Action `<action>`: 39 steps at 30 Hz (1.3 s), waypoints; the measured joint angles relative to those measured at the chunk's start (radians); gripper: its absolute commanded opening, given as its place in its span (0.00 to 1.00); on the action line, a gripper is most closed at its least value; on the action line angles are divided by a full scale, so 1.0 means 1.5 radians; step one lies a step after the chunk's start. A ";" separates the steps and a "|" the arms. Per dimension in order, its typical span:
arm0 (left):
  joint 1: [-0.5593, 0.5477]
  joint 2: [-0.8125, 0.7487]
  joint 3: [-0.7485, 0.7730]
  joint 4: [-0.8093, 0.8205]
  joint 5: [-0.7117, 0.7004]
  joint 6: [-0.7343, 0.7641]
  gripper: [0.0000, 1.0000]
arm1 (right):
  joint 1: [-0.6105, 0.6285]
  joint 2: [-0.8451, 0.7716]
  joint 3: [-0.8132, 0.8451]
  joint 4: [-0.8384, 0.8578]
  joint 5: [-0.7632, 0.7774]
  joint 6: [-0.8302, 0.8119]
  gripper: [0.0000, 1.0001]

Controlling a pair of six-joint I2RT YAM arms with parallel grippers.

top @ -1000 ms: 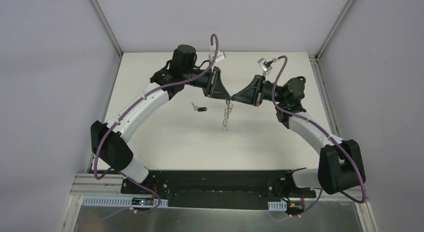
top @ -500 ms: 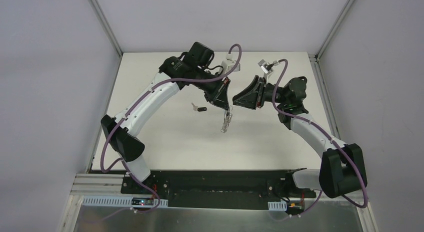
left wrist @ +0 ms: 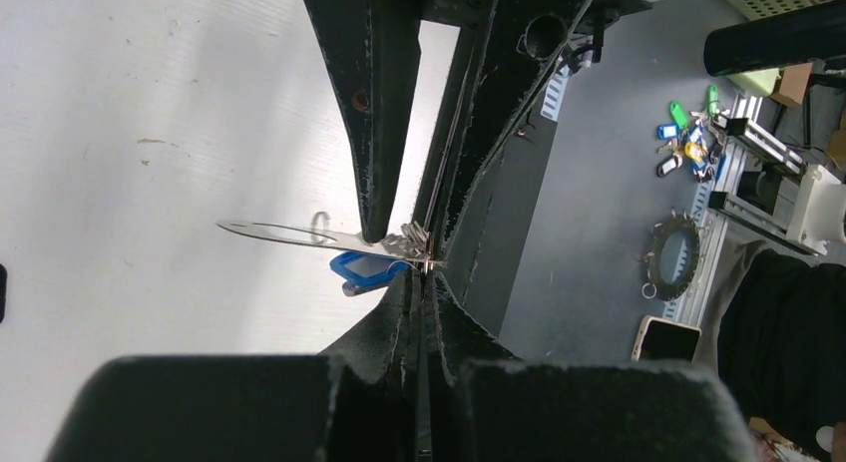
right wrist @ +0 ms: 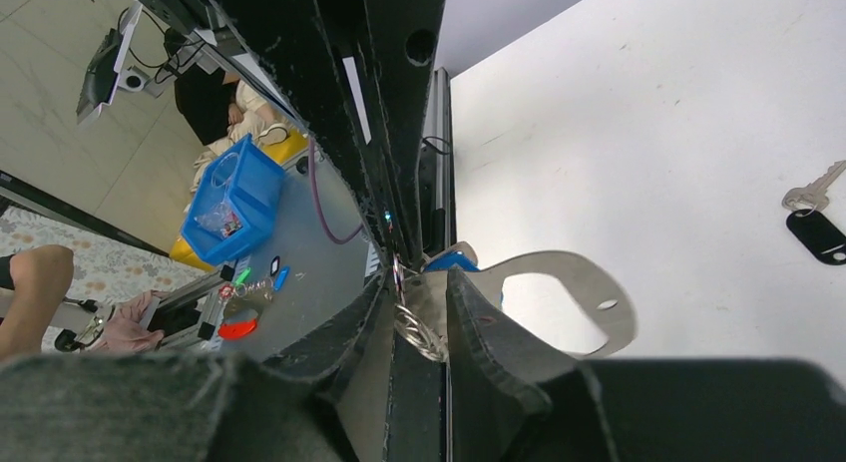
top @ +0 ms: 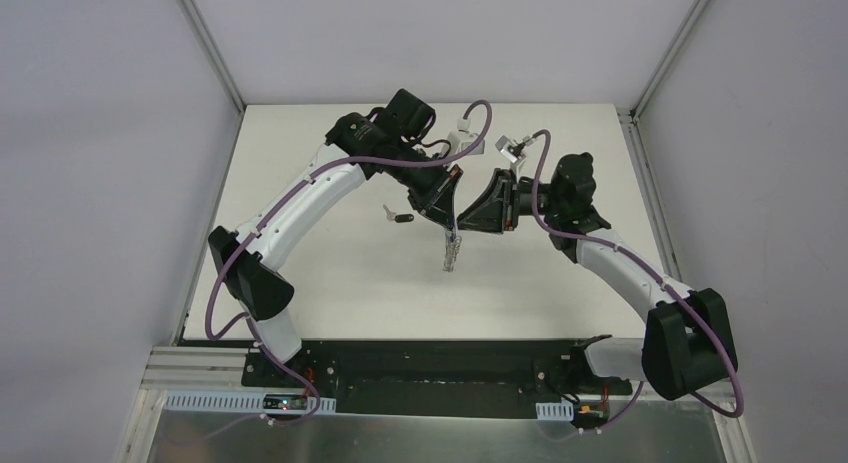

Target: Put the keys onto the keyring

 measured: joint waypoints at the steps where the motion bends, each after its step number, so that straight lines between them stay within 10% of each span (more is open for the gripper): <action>1: 0.000 0.000 0.000 0.000 0.000 0.001 0.00 | 0.001 0.000 0.000 -0.004 -0.001 -0.003 0.24; 12: 0.000 0.006 0.000 -0.001 -0.001 0.005 0.00 | 0.014 0.000 0.010 -0.026 -0.008 -0.014 0.00; 29: 0.047 -0.043 -0.092 0.134 0.060 -0.052 0.21 | -0.003 0.016 0.011 0.105 0.035 0.127 0.00; 39: 0.051 -0.048 -0.100 0.181 0.085 -0.095 0.00 | -0.016 0.022 0.004 0.169 0.044 0.177 0.00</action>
